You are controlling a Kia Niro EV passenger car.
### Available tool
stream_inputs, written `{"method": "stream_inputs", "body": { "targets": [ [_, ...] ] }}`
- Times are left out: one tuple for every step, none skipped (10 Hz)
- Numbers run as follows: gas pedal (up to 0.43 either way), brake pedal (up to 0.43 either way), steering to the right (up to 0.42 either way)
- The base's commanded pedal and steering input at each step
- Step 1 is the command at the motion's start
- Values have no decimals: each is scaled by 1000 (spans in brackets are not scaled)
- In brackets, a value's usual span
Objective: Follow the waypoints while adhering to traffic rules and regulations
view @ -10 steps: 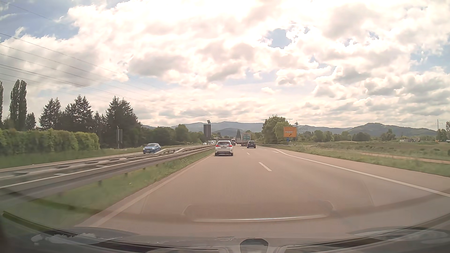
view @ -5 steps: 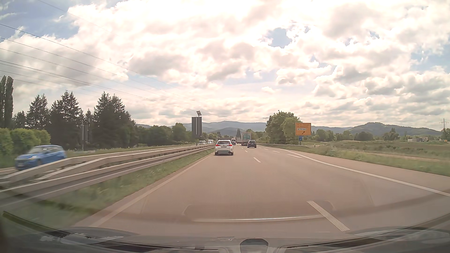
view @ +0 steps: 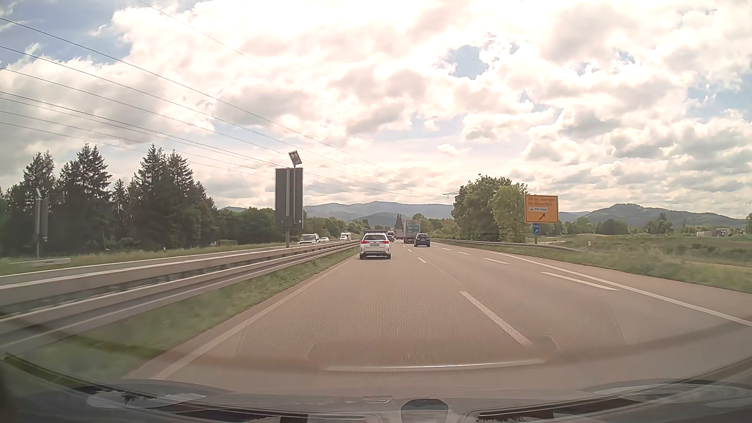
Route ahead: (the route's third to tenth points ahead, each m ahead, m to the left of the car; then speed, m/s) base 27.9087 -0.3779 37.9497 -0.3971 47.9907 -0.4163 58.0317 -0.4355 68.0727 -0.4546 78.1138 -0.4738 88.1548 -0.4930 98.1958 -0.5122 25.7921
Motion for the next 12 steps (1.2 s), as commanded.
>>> {"method": "stream_inputs", "body": {
  "targets": [
    [189, 0, 0],
    [189, 0, 0],
    [189, 0, 0],
    [189, 0, 0],
    [189, 0, 0],
    [189, 0, 0],
    [189, 0, 0],
    [189, 0, 0],
    [189, 0, 0],
    [197, 0, 0],
    [197, 0, 0],
    [197, 0, 0]
  ]
}}
